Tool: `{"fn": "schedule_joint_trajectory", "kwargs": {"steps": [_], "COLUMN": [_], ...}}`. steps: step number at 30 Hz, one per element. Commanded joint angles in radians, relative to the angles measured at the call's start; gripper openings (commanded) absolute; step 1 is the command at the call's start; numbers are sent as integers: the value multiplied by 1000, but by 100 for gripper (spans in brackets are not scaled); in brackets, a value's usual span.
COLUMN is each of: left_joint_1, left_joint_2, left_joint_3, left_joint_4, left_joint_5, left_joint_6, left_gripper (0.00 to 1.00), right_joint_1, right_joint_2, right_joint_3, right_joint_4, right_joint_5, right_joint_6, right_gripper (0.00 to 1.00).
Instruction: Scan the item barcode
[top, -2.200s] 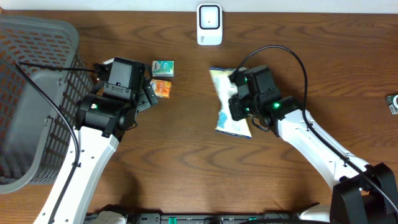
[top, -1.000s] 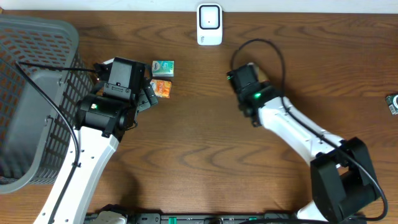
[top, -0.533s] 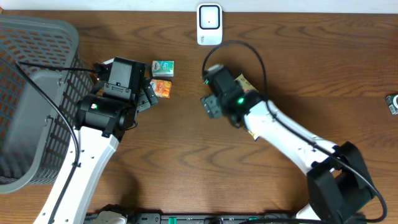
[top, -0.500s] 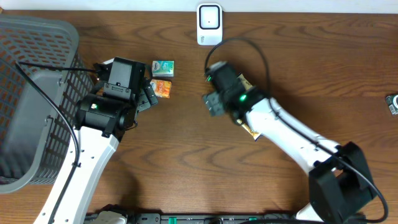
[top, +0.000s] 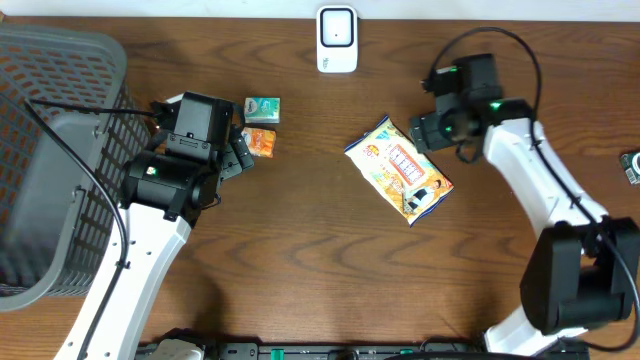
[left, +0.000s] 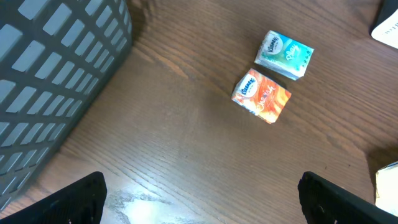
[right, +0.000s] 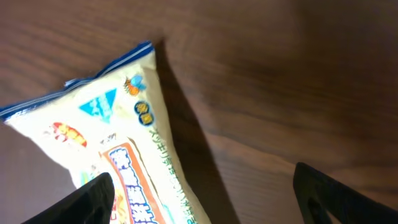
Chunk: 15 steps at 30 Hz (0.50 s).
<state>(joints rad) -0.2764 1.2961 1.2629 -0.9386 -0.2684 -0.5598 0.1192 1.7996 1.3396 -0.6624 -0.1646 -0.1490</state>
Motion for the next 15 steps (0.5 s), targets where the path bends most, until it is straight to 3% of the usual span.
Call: {"fn": "schedule_joint_trajectory", "kwargs": {"steps": [1,4,6,7,8,15], "left_joint_1": [3,3,3,3,3,3], "left_joint_2": [6,6,6,6,6,6], "left_joint_3": [4,4,4,4,4,4], "left_joint_4": [-3,-3,-3,-3,-3,-3], "left_joint_5": [-18,-18,-18,-17,-18,-18], "left_joint_6": [10,10,10,10,10,10], "left_gripper": [98,98,98,98,98,98], "right_joint_1": [-27,-28,-26,-26,-26,-19], "right_joint_2": [71,135,183,204,225,268], "right_joint_3": [-13,-13,-13,-13,-13,-12], "right_joint_4": [-4,-5,-6,-10,-17,-62], "right_joint_5": [-283,-293,-303,-314,-332,-426], "right_joint_6": [-106,-119,-118,-118,-118,-115], "right_gripper": [88,87,78,70,54,7]}}
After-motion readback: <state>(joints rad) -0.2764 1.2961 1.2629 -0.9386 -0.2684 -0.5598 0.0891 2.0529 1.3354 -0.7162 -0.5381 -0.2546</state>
